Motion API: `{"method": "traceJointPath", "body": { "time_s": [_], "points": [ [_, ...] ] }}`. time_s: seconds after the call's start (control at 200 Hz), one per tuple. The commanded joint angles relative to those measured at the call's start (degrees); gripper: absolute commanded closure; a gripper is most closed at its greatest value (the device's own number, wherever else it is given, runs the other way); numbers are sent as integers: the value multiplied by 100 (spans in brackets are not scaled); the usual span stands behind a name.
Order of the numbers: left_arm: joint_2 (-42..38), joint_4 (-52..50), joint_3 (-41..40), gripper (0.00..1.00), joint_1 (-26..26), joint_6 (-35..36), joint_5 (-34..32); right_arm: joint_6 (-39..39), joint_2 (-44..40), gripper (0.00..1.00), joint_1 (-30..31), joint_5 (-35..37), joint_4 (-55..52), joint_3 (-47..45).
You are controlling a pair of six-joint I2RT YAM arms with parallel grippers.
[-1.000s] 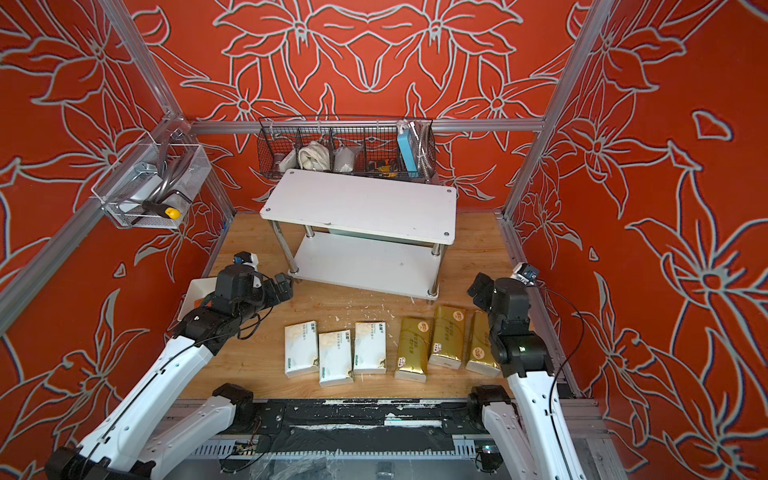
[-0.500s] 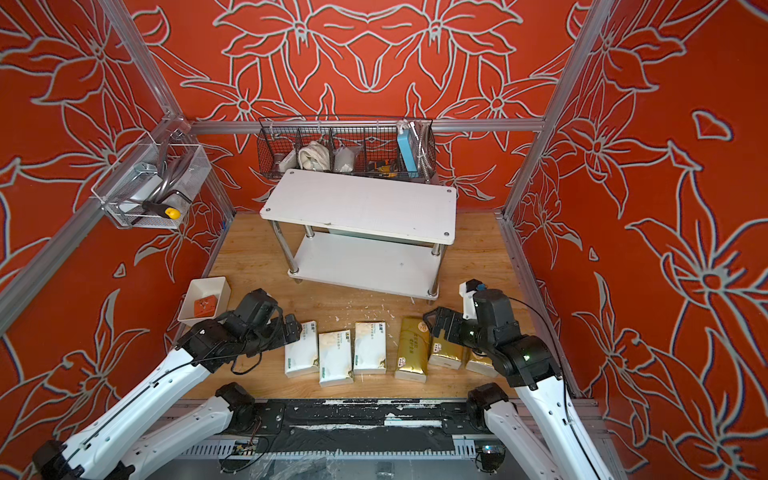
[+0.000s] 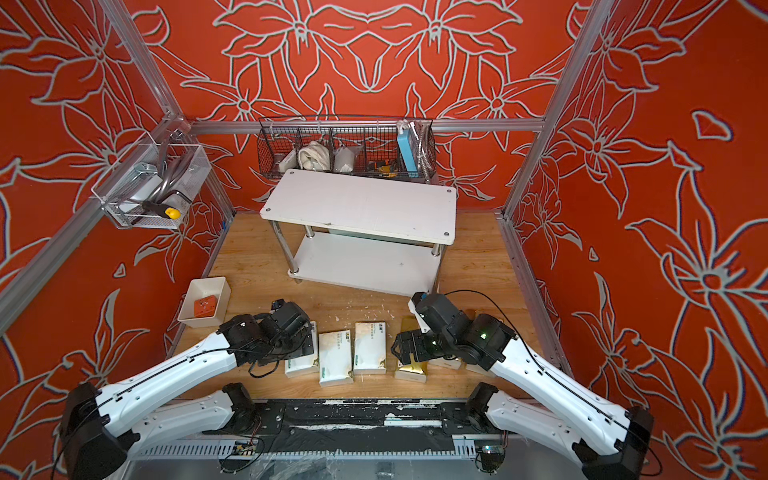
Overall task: Place the tissue boxes on the shelf by color
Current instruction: Pick up the box of tissues from the center of the board.
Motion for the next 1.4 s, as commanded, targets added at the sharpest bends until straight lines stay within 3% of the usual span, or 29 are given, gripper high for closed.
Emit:
{"method": "traceJointPath", "body": {
  "time_s": [0.0, 0.475, 1.046, 1.396],
  "points": [
    [93, 190, -193, 2, -64, -154, -117, 48, 242, 1, 352, 555, 192, 298],
    [350, 827, -602, 2, -316, -335, 52, 31, 1254, 1, 1108, 820, 661, 736],
    [716, 1198, -1069, 2, -476, -573, -96, 66, 1212, 1, 1166, 980, 572, 677],
    [819, 1353, -1203, 10, -468, -438, -261, 104, 1154, 1, 1166, 1000, 556, 626]
  ]
}}
